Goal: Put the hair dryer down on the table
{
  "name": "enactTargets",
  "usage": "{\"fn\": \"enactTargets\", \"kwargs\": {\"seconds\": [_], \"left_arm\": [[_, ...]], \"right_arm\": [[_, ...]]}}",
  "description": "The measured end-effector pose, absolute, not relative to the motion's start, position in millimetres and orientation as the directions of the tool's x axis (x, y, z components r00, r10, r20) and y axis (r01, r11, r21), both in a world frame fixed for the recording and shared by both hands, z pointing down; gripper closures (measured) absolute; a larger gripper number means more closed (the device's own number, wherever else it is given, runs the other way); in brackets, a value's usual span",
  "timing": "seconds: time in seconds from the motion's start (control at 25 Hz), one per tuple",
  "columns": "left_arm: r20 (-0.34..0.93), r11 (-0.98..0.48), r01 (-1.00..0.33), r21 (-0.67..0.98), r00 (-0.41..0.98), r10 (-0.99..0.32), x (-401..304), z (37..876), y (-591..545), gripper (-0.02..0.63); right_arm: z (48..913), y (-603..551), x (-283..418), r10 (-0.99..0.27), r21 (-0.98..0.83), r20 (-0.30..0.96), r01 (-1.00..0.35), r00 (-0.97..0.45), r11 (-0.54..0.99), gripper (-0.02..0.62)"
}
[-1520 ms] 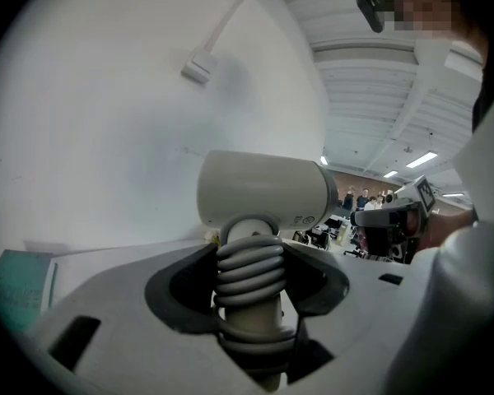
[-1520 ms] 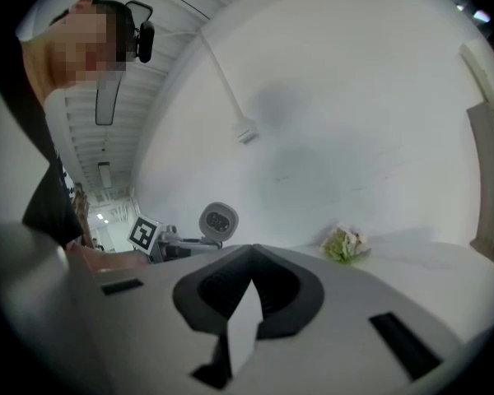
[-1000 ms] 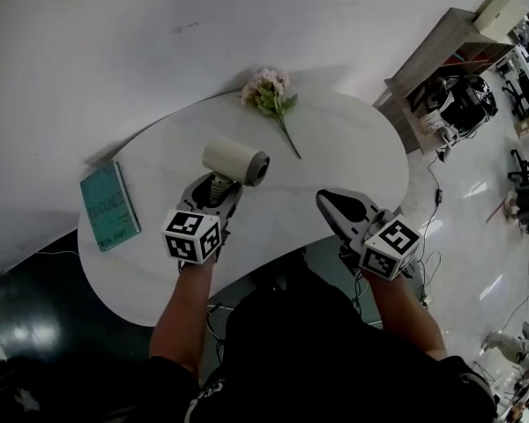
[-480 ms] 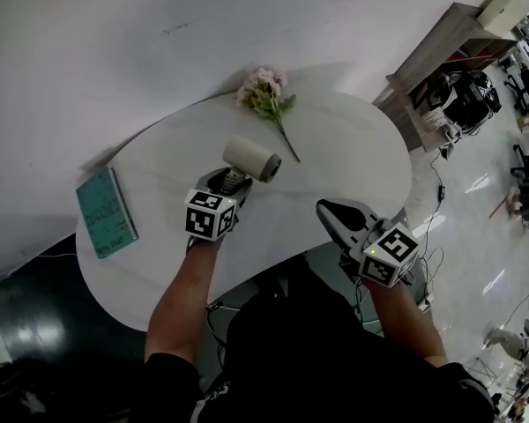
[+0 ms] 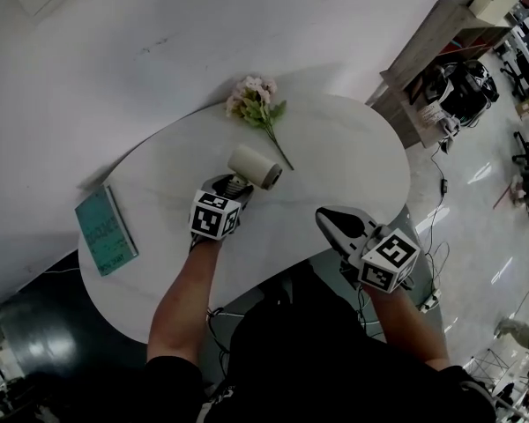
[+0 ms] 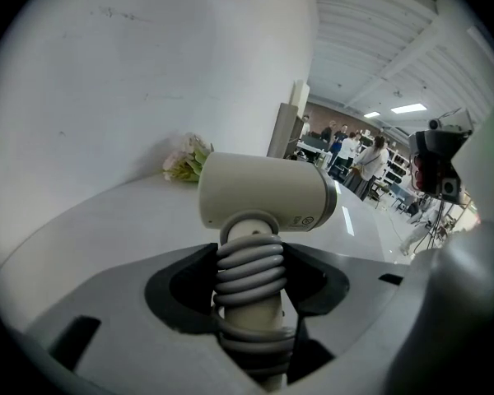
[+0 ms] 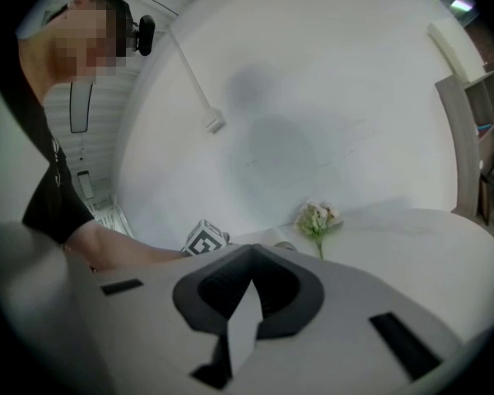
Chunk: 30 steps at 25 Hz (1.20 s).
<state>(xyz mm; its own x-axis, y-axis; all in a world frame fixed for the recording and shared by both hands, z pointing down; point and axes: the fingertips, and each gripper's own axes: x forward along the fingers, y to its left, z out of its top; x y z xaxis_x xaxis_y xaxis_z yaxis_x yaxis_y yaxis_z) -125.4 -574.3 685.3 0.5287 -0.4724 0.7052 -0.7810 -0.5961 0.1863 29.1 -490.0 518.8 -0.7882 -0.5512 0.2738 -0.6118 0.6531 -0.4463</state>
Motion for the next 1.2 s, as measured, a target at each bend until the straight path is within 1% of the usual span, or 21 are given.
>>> {"fn": "enactTargets", "kwargs": {"seconds": [0.28, 0.76, 1.04, 1.2], "left_arm": [[0.758, -0.667, -0.736, 0.117, 0.5, -0.419, -124.1, 700.1, -580.7, 0.371], [0.8, -0.69, -0.719, 0.084, 0.461, -0.383, -125.0, 723.8, -586.9, 0.368], [0.782, -0.685, -0.721, 0.104, 0.485, -0.392, -126.3, 723.7, -585.0, 0.365], [0.741, -0.687, -0.721, 0.09, 0.509, -0.438, -129.6, 706.0, -585.5, 0.353]], "right_arm": [[529.4, -491.1, 32.7, -0.553, -0.463, 0.28, -0.614, -0.785, 0.639, 0.589], [533.9, -488.7, 42.1, -0.581, -0.456, 0.295, -0.646, -0.759, 0.612, 0.589], [529.3, -475.6, 41.3, -0.589, -0.44, 0.312, -0.663, -0.746, 0.606, 0.589], [523.0, -465.9, 33.3, -0.592, -0.427, 0.312, -0.667, -0.743, 0.611, 0.589]]}}
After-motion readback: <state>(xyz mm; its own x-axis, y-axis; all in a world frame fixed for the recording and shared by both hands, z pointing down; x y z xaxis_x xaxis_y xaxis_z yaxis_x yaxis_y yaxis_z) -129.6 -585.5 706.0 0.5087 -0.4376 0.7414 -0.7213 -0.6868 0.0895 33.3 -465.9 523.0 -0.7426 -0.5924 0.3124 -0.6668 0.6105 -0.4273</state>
